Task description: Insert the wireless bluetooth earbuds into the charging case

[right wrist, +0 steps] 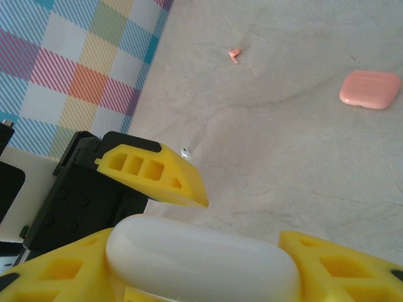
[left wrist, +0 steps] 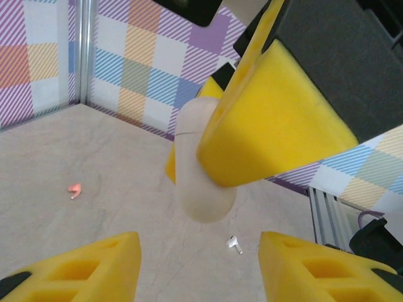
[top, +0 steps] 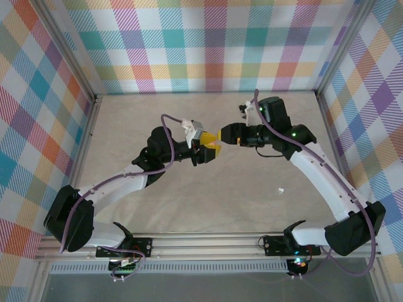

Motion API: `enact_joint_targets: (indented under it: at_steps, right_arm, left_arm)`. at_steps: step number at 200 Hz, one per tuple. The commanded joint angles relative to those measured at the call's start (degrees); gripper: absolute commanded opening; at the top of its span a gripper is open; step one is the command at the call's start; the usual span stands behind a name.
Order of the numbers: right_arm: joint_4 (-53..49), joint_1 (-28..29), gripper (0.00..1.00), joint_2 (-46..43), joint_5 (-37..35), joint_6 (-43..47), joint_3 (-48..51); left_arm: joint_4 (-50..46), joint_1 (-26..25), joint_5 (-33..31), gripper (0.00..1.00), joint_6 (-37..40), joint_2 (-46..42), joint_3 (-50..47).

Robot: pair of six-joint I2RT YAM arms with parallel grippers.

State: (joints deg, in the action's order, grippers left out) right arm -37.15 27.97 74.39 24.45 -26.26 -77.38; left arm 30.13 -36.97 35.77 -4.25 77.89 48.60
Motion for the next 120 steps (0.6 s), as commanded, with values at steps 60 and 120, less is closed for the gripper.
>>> enact_joint_targets:
  at_steps: [60,120]
  right_arm:
    - [-2.6,1.65,0.35,-1.18,1.0,7.07,-1.24]
    - [-1.39,1.63,0.35,-1.44,2.17,7.28,-0.22]
  left_arm:
    - [10.61,-0.53,6.3,0.49,-3.6,5.75,3.26]
    - [16.41,-1.0,6.01,0.4,-7.0,8.2,3.67]
